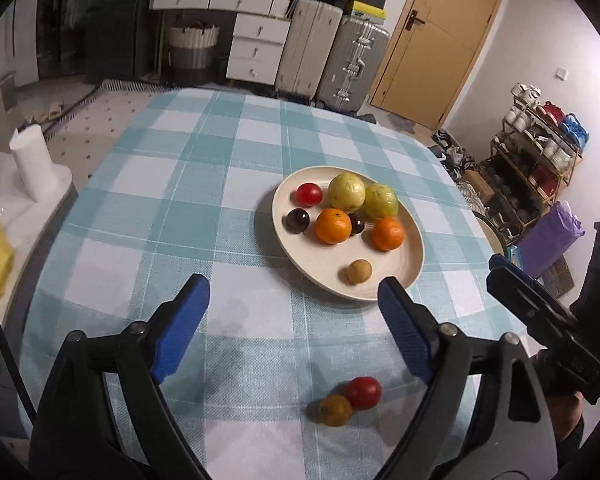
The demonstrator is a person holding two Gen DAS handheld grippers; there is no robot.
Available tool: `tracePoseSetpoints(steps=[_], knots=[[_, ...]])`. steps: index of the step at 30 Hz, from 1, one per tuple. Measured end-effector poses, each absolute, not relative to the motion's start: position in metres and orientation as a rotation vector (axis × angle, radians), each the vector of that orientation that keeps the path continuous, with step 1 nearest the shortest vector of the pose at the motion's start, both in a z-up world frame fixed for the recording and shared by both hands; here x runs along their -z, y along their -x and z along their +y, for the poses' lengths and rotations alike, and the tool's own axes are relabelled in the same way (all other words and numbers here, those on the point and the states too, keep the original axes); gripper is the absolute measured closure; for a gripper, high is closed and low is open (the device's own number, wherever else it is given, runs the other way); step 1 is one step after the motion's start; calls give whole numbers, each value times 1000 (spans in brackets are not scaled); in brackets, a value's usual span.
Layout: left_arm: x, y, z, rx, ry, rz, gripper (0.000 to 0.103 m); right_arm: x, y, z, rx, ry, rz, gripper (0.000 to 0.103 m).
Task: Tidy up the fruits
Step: 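Withdraw both tools from the plate toward the remaining fruits, then grasp the red tomato with the right tool while the left tool grasps the small brown fruit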
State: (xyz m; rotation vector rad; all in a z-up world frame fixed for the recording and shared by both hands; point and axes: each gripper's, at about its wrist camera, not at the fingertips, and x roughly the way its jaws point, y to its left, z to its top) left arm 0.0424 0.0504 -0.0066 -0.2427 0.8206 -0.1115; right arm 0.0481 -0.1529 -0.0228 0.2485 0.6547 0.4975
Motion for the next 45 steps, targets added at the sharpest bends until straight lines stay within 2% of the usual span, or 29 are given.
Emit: tracePoseSetpoints(steps=[11,27,35,37,45], knots=[[11,-7,42,87,175,796,1,30,-18,-146,-559,-222,672,10],[56,3,51,50,174,877,1,77,-4,-120,-654,-196,832,10],[73,0,75,17,223,914,1,97,-12,-108,-685,-228,904,23],[76,1,78,9,224,918,1,99,-14,-104,-691,-224,917,34],[86,2,84,11,252,936,1,112,-22,-95,-716,-266,982,50]])
